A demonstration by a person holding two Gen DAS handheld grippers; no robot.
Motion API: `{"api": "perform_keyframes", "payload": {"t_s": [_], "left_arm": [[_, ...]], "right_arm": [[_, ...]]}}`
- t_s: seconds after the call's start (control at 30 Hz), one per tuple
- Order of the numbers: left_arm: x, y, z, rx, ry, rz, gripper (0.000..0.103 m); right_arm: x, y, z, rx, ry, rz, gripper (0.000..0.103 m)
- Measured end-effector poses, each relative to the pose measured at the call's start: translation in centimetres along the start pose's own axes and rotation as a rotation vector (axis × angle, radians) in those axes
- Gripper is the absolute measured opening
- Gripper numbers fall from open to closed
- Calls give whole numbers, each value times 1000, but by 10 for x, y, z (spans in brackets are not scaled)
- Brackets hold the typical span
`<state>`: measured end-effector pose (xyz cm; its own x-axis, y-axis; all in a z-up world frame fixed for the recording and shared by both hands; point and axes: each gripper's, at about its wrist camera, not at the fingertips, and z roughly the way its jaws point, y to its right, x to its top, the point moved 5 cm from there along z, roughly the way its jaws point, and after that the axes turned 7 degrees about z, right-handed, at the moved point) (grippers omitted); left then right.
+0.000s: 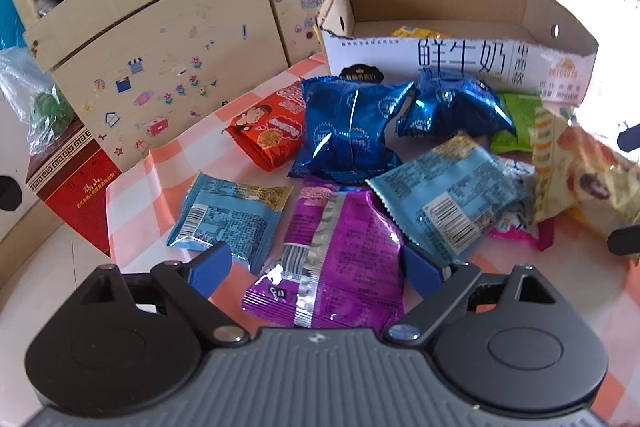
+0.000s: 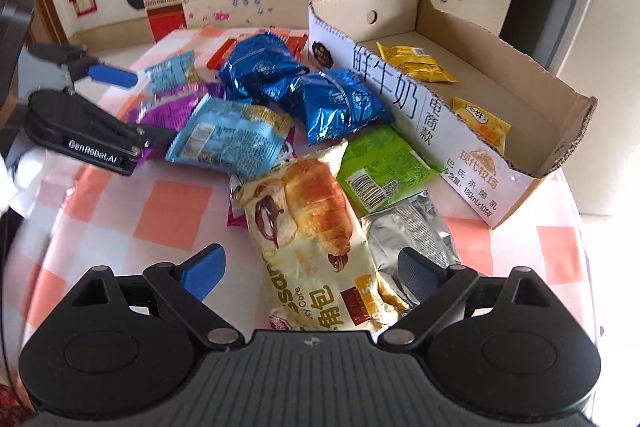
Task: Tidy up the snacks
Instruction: 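Withdraw both tools from the box back toward the snack pile, then close the left tool on the purple packet while the right tool grasps the croissant bag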
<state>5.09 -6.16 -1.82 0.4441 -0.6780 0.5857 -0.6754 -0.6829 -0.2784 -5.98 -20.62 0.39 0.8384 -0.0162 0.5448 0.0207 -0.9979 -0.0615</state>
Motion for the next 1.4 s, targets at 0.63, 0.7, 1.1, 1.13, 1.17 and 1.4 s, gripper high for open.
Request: {"api": "perform_keyframes", "payload": {"t_s": [0.63, 0.7, 1.1, 1.13, 1.17, 1.4], "left_arm": [[3, 5, 20, -8, 3, -9, 91], [3, 6, 20, -14, 8, -19, 85], [-2, 2, 11, -25, -26, -134, 66], [-4, 1, 10, -21, -29, -145, 66], [-5, 0, 9, -16, -32, -152, 66], [-11, 2, 0, -17, -34, -199, 66]], "right_arm": [[0, -8, 12, -46, -13, -51, 90], [1, -7, 11, -51, -6, -49, 85], [6, -5, 8, -21, 18, -6, 63], [6, -5, 7, -20, 20, -6, 63], [6, -5, 7, -17, 21, -4, 63], [10, -7, 2, 4, 40, 6, 62]]}}
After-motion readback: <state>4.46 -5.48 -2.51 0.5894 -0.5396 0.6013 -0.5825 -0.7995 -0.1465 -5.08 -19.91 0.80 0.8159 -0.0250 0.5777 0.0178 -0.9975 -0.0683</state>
